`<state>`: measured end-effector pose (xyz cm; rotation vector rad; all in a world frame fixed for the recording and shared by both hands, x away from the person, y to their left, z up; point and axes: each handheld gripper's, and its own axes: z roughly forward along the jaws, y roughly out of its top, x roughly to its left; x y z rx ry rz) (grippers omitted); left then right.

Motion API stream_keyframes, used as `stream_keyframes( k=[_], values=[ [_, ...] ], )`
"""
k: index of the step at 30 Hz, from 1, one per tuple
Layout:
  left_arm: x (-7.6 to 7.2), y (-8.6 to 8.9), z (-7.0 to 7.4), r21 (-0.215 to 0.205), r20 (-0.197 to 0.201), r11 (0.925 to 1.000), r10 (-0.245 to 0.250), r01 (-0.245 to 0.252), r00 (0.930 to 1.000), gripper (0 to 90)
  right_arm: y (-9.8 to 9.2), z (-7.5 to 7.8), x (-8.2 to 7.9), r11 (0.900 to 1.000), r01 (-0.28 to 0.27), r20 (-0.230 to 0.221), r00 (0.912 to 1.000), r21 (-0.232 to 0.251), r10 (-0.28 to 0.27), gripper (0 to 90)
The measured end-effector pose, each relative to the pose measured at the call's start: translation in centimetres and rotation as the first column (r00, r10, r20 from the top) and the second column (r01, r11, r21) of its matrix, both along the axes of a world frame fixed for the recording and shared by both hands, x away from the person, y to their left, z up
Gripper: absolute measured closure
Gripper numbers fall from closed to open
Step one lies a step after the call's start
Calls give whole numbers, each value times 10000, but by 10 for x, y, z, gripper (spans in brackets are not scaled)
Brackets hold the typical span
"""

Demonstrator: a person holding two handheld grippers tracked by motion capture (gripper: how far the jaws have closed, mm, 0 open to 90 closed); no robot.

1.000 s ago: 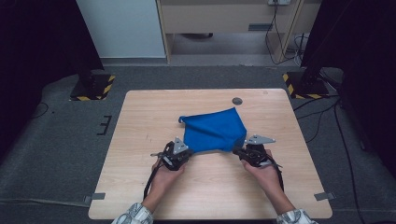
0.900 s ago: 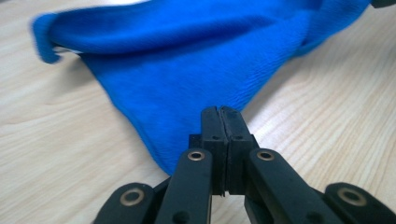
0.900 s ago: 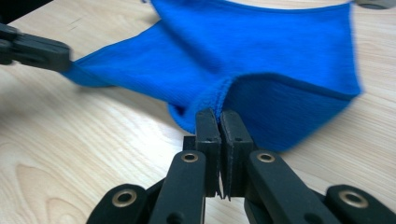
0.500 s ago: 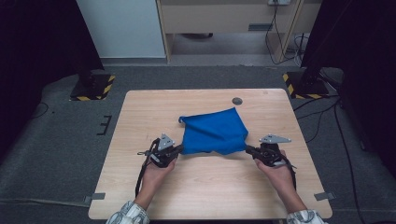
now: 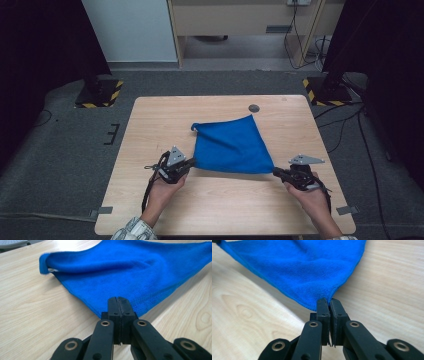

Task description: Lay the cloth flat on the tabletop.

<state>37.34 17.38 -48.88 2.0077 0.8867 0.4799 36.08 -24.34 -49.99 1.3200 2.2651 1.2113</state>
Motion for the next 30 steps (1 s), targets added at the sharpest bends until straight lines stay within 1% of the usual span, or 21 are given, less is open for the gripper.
stream_keyframes(
  k=[3, 4, 9, 11, 15, 18, 20, 25, 28, 30],
  values=[
    [-4, 6, 2, -41, 68, 10000, 46, -46, 10000, 891, 5, 1, -7, 9997, -247, -158, 9996, -14, 247, 872],
    [-6, 8, 3, -52, 76, 10000, 56, -56, 10000, 891, 6, 1, -8, 9994, -344, -126, 9993, -56, 343, 871],
    [-10, 14, 1, 159, 33, 9999, 56, -56, 10000, 891, 14, 1, -16, 9977, -652, -264, 9976, -174, 647, 871],
    [-9, 15, 0, 332, 16, 9994, 62, -62, 10000, 891, 16, 1, -19, 9967, -783, -303, 9965, -235, 776, 871],
    [-8, 18, -3, 386, -124, 9991, 160, -155, 9998, 891, 21, 0, -21, 9950, -961, -331, 9949, -289, 952, 870],
    [-10, 18, -6, 504, -230, 9987, 101, -89, 9997, 891, 24, -1, -21, 9947, -978, -380, 9946, -322, 966, 870],
    [-13, 17, -7, 422, -350, 9991, 27, -12, 9994, 891, 23, -1, -21, 9945, -984, -359, 9946, -373, 970, 870],
    [-25, 12, -8, 477, -520, 9984, -285, 310, 9982, 890, 17, 0, -21, 9968, -697, -389, 9969, -396, 682, 870],
    [-30, 13, -8, 578, -638, 9978, -301, 338, 9975, 890, 18, -2, -22, 9959, -733, -475, 9964, -523, 708, 868],
    [-31, 15, -8, 534, -708, 9981, -255, 293, 9972, 890, 20, -2, -23, 9955, -786, -528, 9957, -536, 757, 868]
  ],
)
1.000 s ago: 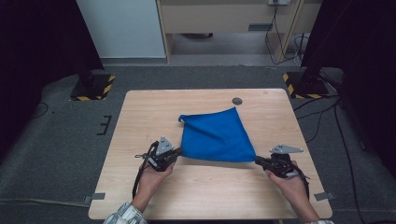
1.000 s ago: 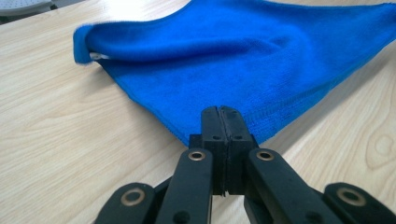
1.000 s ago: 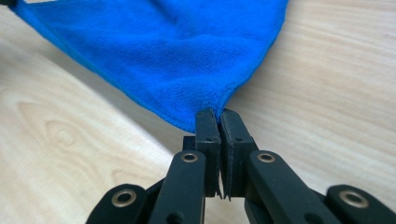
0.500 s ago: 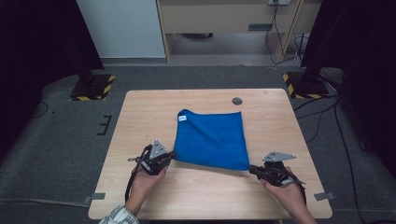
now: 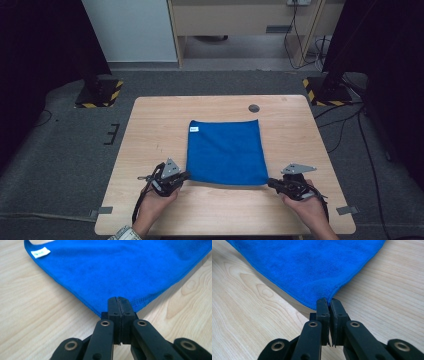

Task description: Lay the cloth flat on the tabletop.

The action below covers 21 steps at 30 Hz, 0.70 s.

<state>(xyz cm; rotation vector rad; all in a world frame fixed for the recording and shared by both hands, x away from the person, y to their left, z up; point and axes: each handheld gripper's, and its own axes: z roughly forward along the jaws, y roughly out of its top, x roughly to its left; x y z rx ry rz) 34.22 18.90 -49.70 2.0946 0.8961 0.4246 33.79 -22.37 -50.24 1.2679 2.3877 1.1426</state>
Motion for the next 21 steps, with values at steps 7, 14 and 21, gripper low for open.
stream_keyframes(
  k=[7, 14, 21],
  values=[
    [-1, 4, 0, -69, -68, 9999, 142, -142, 9999, 886, 0, 0, -3, 9999, -66, -63, 10000, -117, 65, 841],
    [3, 6, 3, -959, 53, 9938, 564, -556, 9984, 479, -6, -5, 2, 9993, 27, -183, 9998, -365, -33, 443],
    [10, 13, 2, -1118, -45, 9908, 756, -757, 9971, 213, -4, -6, 6, 9997, 118, 389, 9992, -216, -110, 263]
  ],
)
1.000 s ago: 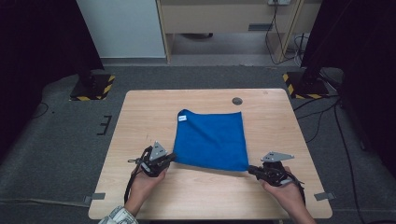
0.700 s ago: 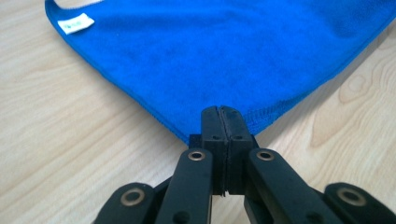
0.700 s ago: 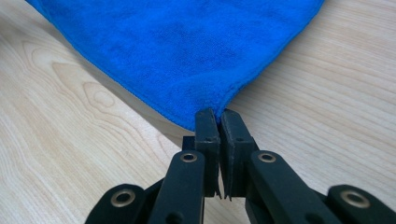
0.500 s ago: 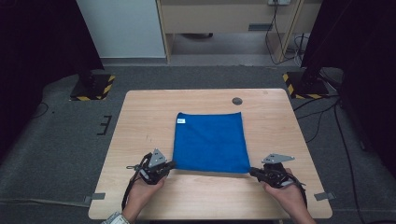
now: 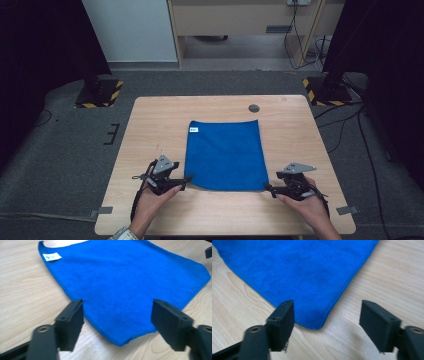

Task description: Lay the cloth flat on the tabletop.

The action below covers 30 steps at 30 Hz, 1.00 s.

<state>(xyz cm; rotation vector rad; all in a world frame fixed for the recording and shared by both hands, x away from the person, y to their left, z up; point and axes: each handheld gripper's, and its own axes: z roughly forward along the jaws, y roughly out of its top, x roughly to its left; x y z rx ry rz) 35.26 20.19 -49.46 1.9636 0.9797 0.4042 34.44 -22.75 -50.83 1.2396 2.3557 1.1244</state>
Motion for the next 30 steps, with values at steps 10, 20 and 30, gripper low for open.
stream_keyframes(
  k=[10, 20, 30],
  values=[
    [11, 16, -2, -36, 25, 9976, 691, -691, 9976, 109, 13, -1, 17, 9998, 75, 361, 9993, 200, -82, 100],
    [14, 29, -1, -139, 162, 9964, 835, -833, 9964, 84, 51, 11, 31, 9922, -1061, 1150, 9885, 660, 980, 107],
    [15, 37, -4, 227, 151, 9898, 1406, -1410, 9899, 85, 101, 15, 34, 9806, -1946, 1204, 9743, 254, 1902, 132]
  ],
)
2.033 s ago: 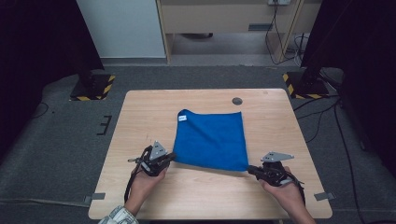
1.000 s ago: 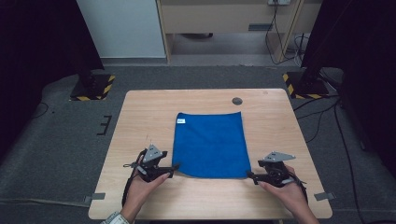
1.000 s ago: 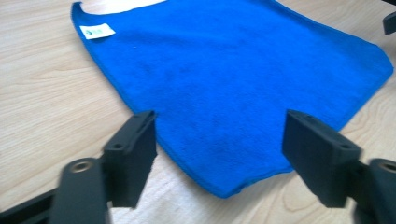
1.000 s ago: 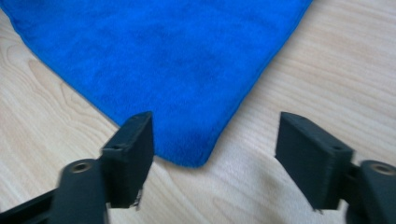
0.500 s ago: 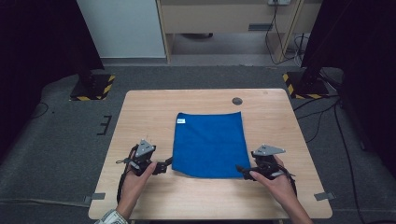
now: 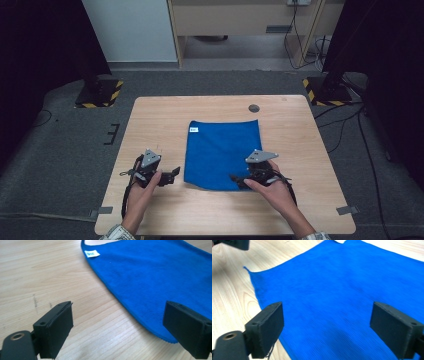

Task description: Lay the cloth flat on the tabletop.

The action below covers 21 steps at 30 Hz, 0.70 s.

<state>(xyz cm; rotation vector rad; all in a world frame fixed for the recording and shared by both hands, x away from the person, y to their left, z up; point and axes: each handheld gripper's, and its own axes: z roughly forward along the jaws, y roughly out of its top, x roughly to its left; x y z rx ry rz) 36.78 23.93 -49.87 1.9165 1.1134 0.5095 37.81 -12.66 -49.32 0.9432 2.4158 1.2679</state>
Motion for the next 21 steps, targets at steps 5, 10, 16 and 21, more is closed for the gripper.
stream_keyframes(
  k=[5, 10, 16, 21],
  values=[
    [0, 0, 0, 175, -19, 9998, 37, -37, 10000, 86, 23, -2, 1, 9986, -428, -92, 9991, -296, 425, 134],
    [1, 3, -4, 323, -186, 9988, 369, -363, 9991, 95, 44, -2, 5, 9975, -637, -177, 9978, -306, 632, 174],
    [3, 5, -4, 351, -194, 9986, 393, -386, 9990, 96, 71, -4, 5, 9935, -1045, -300, 9942, -458, 1031, 186],
    [4, 7, -5, 363, -219, 9987, 362, -354, 9991, 96, 88, -7, 7, 9904, -1238, -314, 9920, -623, 1220, 213]
  ],
)
